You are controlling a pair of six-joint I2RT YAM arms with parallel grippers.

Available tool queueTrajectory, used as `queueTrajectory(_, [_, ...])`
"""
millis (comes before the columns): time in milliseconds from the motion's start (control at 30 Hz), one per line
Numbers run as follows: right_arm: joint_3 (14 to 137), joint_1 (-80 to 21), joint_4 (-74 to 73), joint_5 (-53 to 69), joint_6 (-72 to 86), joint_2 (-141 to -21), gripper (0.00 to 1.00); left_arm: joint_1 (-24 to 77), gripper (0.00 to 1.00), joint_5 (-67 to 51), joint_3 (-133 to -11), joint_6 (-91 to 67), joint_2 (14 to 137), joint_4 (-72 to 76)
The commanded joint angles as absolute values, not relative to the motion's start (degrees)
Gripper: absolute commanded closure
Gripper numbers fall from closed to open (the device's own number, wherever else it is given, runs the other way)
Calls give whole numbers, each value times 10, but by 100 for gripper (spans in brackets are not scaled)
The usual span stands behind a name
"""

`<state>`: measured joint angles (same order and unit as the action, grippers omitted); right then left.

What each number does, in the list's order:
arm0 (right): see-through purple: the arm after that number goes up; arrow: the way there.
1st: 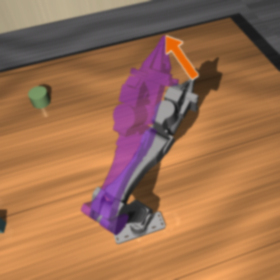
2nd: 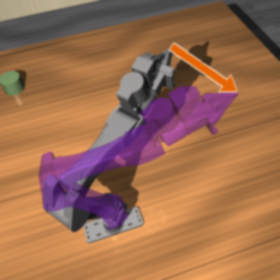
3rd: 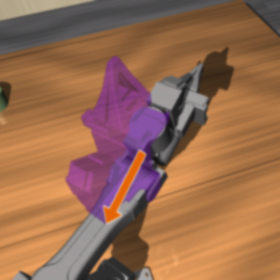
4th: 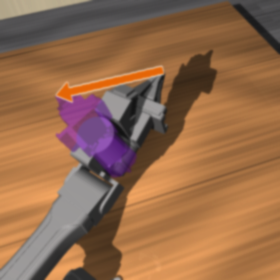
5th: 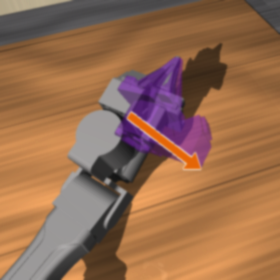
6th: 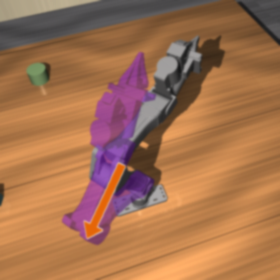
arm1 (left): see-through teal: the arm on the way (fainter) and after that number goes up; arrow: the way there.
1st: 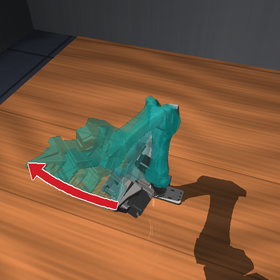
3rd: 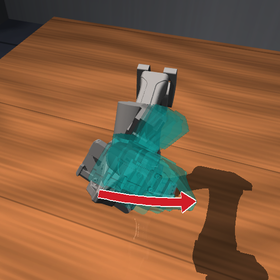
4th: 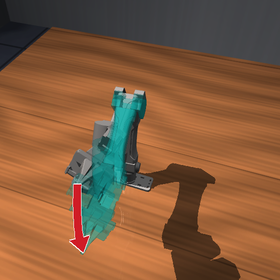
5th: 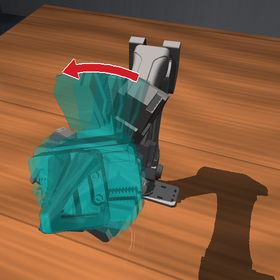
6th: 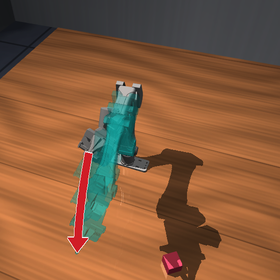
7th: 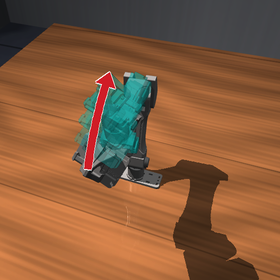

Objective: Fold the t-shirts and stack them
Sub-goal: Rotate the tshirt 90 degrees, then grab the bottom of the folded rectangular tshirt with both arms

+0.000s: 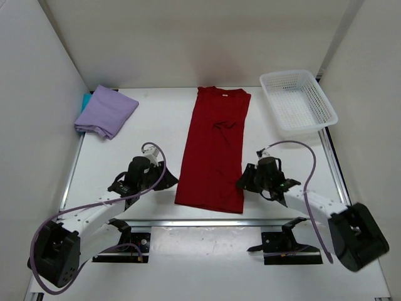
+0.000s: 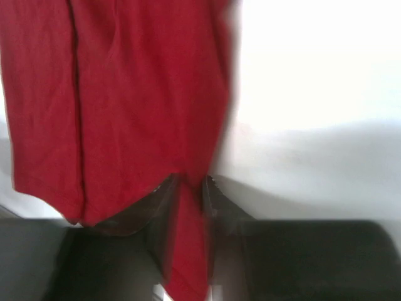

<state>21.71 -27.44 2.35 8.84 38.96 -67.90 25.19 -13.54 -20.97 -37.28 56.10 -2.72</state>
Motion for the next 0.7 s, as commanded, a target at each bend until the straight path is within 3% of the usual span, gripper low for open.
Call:
queueTrajectory(0, [187, -266, -41, 124, 353, -596, 63, 290, 55, -85, -220, -343, 550, -73])
queueTrajectory(67, [174, -263, -67, 121, 361, -549, 49, 302, 52, -69, -219, -333, 548, -100])
queueTrajectory(200, [152, -272, -188, 79, 393, -454, 47, 353, 50, -45, -214, -329, 569, -149])
queueTrajectory(367, [110, -317, -264, 68, 470, -334, 51, 342, 44, -72, -180, -331, 561, -143])
queueTrajectory(433, [107, -343, -275, 62, 490, -330, 58, 359, 43, -78, -181, -334, 576, -137])
queueTrajectory(667, [105, -373, -276, 71, 509, -339, 65, 388, 43, -113, -178, -365, 632, -78])
